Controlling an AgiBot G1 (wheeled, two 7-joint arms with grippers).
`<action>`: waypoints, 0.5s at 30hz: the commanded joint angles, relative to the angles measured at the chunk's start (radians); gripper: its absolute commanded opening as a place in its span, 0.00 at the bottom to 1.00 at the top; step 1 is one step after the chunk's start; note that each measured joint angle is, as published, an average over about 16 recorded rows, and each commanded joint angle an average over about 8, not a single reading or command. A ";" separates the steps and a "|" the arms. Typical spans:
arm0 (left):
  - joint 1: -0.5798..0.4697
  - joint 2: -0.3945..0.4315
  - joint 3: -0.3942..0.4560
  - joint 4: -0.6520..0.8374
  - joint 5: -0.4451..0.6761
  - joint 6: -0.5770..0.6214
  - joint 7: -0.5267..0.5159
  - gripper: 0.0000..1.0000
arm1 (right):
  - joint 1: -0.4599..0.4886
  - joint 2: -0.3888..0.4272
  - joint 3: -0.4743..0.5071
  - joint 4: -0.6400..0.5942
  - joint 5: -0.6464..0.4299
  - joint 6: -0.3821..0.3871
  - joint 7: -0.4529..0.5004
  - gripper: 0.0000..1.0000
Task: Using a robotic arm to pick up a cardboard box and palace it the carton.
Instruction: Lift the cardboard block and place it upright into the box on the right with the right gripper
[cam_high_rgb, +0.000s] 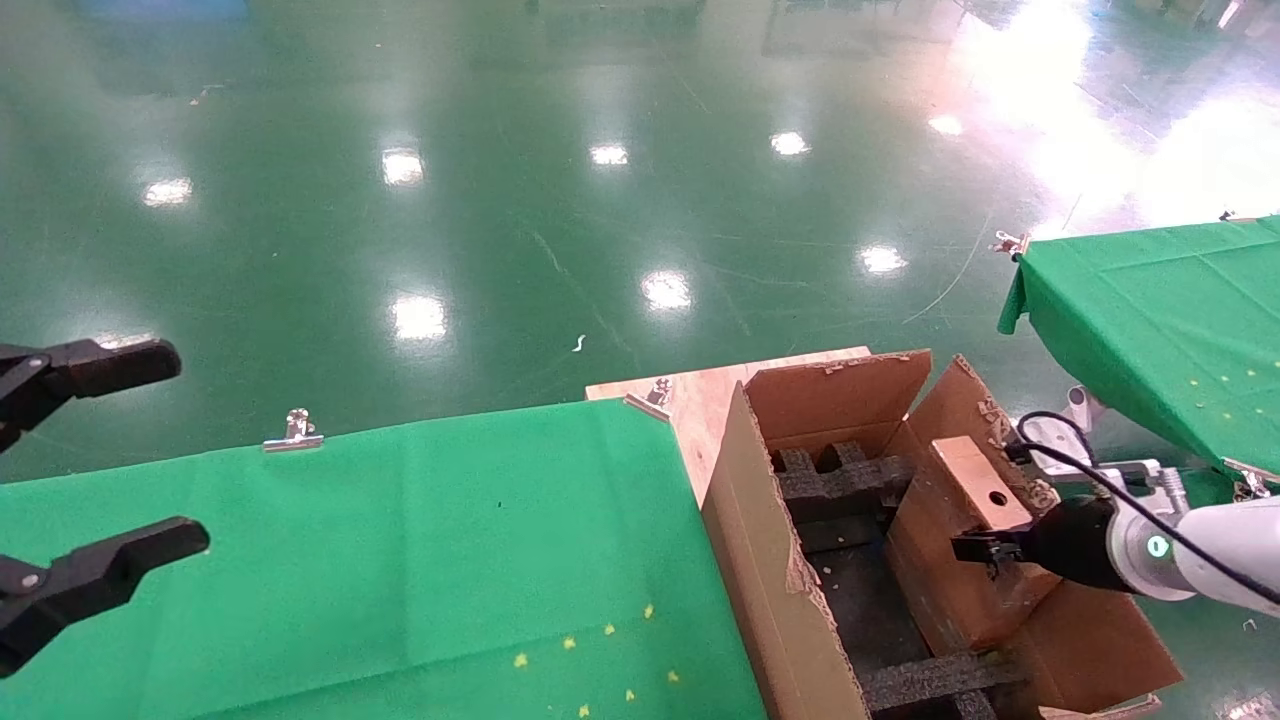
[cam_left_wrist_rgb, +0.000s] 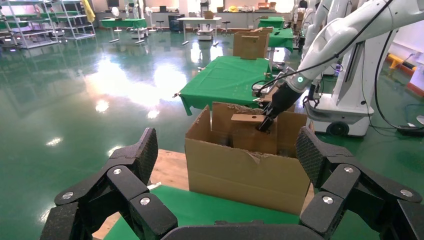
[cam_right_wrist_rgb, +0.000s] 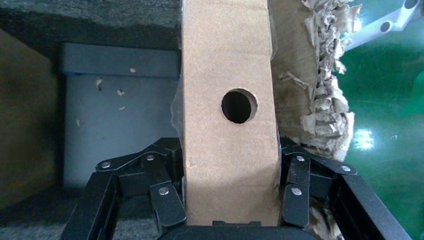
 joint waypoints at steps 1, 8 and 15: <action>0.000 0.000 0.000 0.000 0.000 0.000 0.000 1.00 | -0.012 -0.010 -0.003 -0.002 -0.028 0.007 0.033 0.00; 0.000 0.000 0.000 0.000 0.000 0.000 0.000 1.00 | -0.056 -0.047 -0.009 -0.006 -0.131 0.005 0.156 0.00; 0.000 0.000 0.000 0.000 0.000 0.000 0.000 1.00 | -0.104 -0.090 -0.004 -0.021 -0.274 -0.017 0.303 0.00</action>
